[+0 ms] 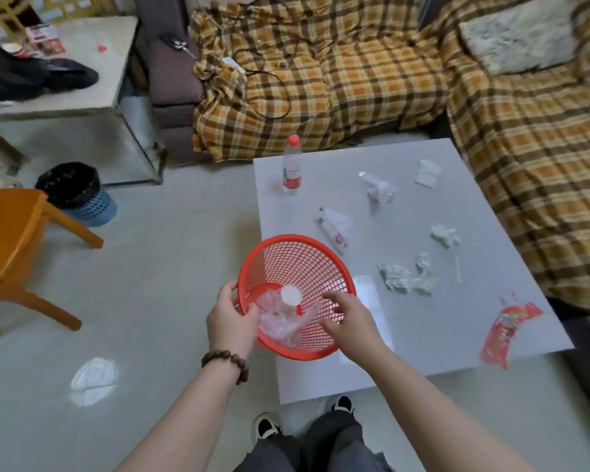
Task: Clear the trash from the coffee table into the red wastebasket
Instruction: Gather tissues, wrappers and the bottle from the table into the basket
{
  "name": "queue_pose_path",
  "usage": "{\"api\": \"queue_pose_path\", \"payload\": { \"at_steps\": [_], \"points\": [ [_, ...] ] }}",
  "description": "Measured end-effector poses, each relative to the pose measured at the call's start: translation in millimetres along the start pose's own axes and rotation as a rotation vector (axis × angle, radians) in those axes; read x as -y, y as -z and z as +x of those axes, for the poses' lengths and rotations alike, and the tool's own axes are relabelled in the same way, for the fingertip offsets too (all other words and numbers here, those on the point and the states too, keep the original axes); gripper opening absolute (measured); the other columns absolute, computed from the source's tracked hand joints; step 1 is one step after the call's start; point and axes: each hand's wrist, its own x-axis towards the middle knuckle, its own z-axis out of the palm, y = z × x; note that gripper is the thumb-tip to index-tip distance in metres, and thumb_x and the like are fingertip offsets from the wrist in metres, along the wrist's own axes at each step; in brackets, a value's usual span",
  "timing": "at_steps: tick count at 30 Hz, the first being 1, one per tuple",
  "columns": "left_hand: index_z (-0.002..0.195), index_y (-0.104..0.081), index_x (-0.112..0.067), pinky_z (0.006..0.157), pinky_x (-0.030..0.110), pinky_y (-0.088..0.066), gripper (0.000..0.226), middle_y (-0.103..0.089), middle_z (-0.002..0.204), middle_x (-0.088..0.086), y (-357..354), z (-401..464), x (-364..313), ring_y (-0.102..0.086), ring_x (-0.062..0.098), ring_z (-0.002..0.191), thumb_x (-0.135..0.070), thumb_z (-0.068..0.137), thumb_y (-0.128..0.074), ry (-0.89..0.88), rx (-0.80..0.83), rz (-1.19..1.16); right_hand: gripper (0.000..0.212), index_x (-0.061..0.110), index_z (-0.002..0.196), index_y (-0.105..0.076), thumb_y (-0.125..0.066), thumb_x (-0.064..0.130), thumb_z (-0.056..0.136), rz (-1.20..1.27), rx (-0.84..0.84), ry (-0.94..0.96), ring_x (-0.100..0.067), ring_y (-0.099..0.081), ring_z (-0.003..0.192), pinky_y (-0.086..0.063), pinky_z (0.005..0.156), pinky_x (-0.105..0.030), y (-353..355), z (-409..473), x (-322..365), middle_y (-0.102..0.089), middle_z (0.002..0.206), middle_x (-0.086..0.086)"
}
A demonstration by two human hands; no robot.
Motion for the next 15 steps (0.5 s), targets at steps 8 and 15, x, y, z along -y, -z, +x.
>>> {"api": "queue_pose_path", "payload": {
  "at_steps": [8, 15],
  "points": [
    [0.124, -0.055, -0.019, 0.064, 0.022, -0.043, 0.045, -0.068, 0.099, 0.002, -39, -10, -23, -0.062, 0.015, 0.078, -0.008, 0.080, -0.061, 0.000, 0.020, 0.052, 0.039, 0.022, 0.122, -0.056, -0.064, 0.020, 0.084, 0.036, -0.196, -0.112, -0.009, -0.053, 0.096, -0.042, 0.079, -0.025, 77, -6, -72, -0.055, 0.125, 0.000],
    [0.122, -0.056, -0.019, 0.069, 0.025, -0.044, 0.045, -0.070, 0.101, 0.005, -93, -21, -40, -0.063, 0.017, 0.077, -0.008, 0.079, -0.062, 0.045, -0.085, 0.072, 0.042, 0.022, 0.124, -0.053, -0.061, 0.016, 0.084, -0.002, -0.102, -0.216, -0.015, -0.052, 0.099, -0.039, 0.080, -0.028, 134, 34, -159, -0.056, 0.124, -0.005]
  ]
}}
